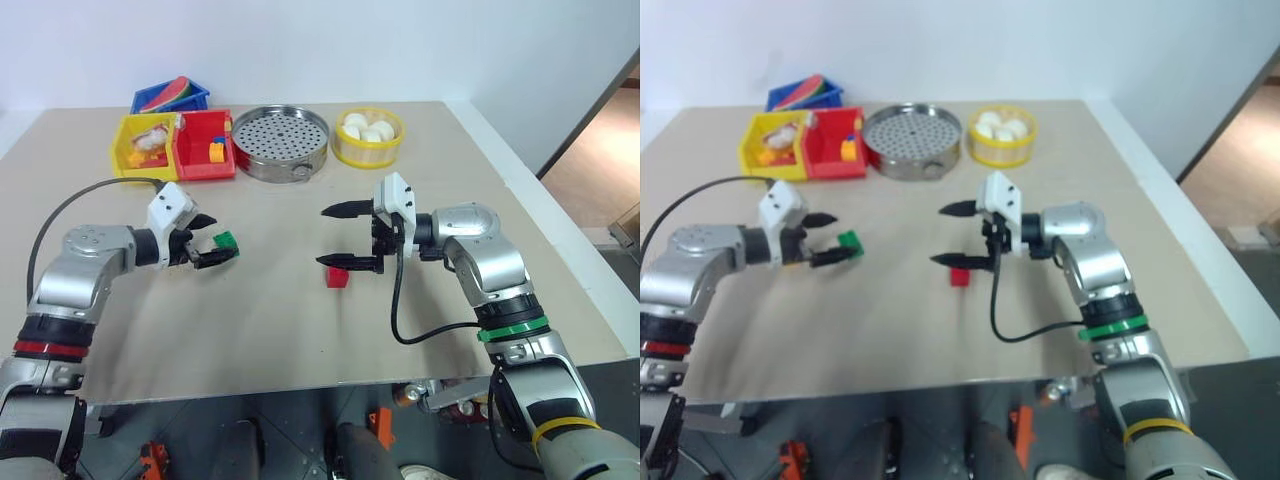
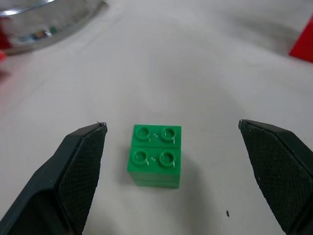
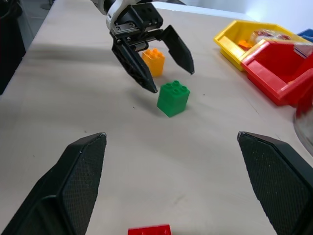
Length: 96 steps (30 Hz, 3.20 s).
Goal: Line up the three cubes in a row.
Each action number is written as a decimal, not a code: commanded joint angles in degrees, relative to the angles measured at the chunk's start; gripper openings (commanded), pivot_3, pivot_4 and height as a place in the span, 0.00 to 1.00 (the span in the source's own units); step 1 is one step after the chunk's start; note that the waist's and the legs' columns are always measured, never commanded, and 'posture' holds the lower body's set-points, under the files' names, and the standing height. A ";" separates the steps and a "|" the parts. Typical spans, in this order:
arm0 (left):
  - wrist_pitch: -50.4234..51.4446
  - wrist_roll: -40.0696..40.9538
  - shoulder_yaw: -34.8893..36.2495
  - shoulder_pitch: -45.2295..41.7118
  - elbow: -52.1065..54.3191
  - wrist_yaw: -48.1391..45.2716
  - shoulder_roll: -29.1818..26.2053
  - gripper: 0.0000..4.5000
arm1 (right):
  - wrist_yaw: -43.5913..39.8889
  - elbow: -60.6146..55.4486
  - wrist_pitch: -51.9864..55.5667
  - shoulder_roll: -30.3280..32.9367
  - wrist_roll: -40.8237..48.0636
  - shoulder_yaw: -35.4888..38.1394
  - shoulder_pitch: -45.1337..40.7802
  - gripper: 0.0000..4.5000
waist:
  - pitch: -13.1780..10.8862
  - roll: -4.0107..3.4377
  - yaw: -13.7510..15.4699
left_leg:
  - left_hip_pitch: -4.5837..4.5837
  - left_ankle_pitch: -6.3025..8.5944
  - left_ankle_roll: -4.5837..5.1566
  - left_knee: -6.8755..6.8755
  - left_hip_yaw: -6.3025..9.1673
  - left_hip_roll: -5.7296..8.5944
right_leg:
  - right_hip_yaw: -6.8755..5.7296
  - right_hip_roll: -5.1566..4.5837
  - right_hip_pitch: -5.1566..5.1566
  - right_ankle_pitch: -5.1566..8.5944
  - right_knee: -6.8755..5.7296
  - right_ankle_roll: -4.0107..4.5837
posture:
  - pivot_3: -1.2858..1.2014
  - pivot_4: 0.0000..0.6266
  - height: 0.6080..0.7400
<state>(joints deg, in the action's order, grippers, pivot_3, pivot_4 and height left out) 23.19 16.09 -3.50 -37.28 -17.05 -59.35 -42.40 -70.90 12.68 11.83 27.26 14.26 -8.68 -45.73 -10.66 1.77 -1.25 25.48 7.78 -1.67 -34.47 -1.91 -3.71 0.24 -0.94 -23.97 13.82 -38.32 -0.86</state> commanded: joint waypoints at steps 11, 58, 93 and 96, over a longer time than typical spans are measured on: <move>-3.73 -7.40 -3.15 -6.29 -12.47 -2.32 2.78 1.00 | 1.51 -3.72 -1.12 2.85 0.46 1.21 1.27 0.99 | 0.00 0.01 0.04 | 0.04 -0.01 0.00 -0.11 -0.01 0.01 | 0.03 -0.02 -0.03 0.01 -0.14 -0.02 | 0.52 0.24 1.00; -6.42 -11.37 -13.81 -4.88 3.46 -8.16 11.78 0.29 | 0.20 -5.41 0.95 7.13 2.15 2.12 3.72 1.00 | 0.01 0.02 0.03 | 0.04 -0.04 -0.04 -0.49 -0.25 0.03 | 0.51 0.04 -0.25 0.01 -0.72 -0.10 | 0.52 0.24 1.00; -16.05 -15.29 -14.75 -10.44 -8.90 -15.39 13.85 0.29 | 0.46 -5.97 3.57 7.27 4.49 2.49 4.32 1.00 | 0.01 0.02 0.02 | 0.04 -0.04 -0.03 -0.50 -0.27 0.03 | 0.54 0.04 -0.25 0.01 -0.72 -0.11 | 0.52 0.24 1.00; -15.54 -15.35 -14.56 -10.46 -8.56 -15.70 14.04 0.29 | -0.13 -6.69 8.19 7.65 6.91 2.80 4.30 1.00 | 0.01 0.02 0.02 | 0.04 -0.04 -0.03 -0.50 -0.27 0.03 | 0.54 0.05 -0.25 0.01 -0.72 -0.11 | 0.52 0.24 1.00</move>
<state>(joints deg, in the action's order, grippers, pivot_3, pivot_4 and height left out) 7.79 0.46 -18.25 -46.59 -26.46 -74.61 -28.22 -70.54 8.57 18.38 34.20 18.97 -8.42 -41.13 -10.65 1.79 -1.23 25.51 7.74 -1.71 -34.97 -2.17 -3.68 0.79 -0.89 -24.22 13.83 -39.04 -0.97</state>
